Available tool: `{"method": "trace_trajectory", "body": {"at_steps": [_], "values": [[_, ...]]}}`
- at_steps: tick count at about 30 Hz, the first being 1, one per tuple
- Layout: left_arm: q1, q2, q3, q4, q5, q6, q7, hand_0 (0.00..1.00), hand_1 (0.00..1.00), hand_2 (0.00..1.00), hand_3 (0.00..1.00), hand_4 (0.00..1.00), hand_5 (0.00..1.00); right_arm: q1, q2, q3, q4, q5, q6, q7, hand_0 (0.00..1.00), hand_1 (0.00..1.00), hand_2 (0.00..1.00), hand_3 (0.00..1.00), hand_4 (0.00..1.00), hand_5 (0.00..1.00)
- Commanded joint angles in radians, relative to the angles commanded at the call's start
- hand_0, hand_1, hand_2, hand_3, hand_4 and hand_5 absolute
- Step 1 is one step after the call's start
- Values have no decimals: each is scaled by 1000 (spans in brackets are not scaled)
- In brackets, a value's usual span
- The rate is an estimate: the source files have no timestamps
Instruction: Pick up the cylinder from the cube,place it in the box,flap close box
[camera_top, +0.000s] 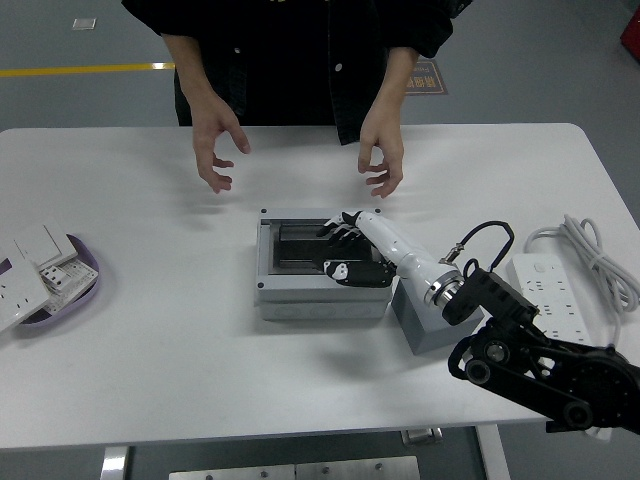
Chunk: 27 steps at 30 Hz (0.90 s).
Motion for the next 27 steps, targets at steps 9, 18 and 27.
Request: {"method": "trace_trajectory", "body": {"at_steps": [9, 18, 27], "values": [[6, -1, -5, 1, 0, 0, -1, 593, 629, 619, 638, 700, 217, -134, -74, 213, 146, -36, -19, 31, 578, 578, 588, 648, 695, 380], [8, -5, -3, 1, -4, -1, -1, 594, 630, 619, 638, 699, 216, -226, -39, 436, 63, 26, 9, 100, 586, 566, 587, 645, 665, 361], [14, 0, 3, 2, -11, -1, -1, 593, 630, 619, 639, 700, 216, -316, 45, 635, -115, 315, 73, 322, 586, 562, 586, 645, 662, 355]]}}
